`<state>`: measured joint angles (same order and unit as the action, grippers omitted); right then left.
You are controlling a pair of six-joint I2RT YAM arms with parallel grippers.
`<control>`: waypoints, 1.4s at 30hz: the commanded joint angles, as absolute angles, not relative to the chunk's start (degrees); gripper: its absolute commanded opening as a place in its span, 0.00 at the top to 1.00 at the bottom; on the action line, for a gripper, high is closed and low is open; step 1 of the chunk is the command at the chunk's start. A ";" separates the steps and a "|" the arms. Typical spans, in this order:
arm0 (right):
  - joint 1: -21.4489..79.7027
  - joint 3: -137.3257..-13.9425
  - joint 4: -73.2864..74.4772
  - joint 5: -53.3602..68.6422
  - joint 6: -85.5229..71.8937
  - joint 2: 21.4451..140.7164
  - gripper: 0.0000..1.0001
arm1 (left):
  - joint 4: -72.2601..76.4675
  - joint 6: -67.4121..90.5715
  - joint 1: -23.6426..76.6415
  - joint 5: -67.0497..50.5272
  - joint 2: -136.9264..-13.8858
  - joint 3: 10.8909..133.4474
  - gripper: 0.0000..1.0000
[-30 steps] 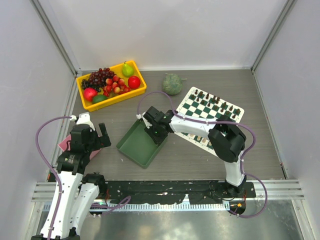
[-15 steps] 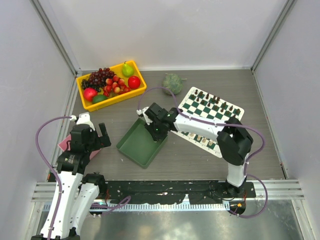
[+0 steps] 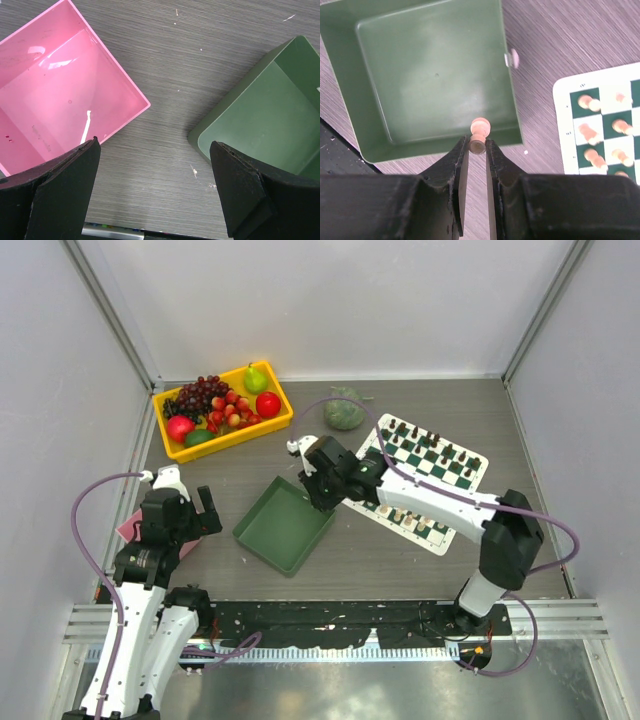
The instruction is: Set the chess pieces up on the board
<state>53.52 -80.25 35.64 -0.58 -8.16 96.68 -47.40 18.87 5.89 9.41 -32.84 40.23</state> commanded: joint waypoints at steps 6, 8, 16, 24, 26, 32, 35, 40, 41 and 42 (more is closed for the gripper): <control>52.38 -70.42 34.37 -15.98 -19.05 80.62 0.87 | -45.97 18.54 5.98 9.32 -32.61 41.13 0.01; 52.29 -67.52 34.63 -20.01 -22.82 77.54 0.87 | -45.88 18.54 5.89 9.32 -32.52 41.13 0.01; 50.19 -56.79 33.31 -29.51 -31.37 66.46 0.85 | -45.70 18.46 5.89 8.53 -32.43 41.13 0.01; 35.01 -51.86 36.56 -25.94 -32.17 60.65 0.84 | -45.53 18.46 5.98 8.09 -32.17 41.04 0.01; 31.31 -49.84 37.17 -23.91 -32.60 58.80 0.84 | -45.44 18.46 5.98 7.82 -32.34 41.13 0.01; 28.74 -46.23 42.27 -25.31 -37.25 55.90 0.85 | -45.53 18.46 5.98 7.91 -32.69 41.04 0.01; 26.29 -43.78 43.07 -23.65 -39.46 55.02 0.85 | -45.44 18.46 5.98 7.74 -32.78 41.05 0.01; 23.91 -41.14 42.10 -21.71 -40.61 54.84 0.86 | -45.44 18.37 5.89 7.56 -32.96 41.13 0.01; 23.12 -40.78 42.10 -21.45 -40.61 55.02 0.86 | -45.44 18.37 5.89 7.56 -32.87 41.05 0.01; 22.77 -40.17 42.01 -20.92 -40.61 55.28 0.86 | -45.44 18.37 5.89 7.56 -32.78 41.04 0.01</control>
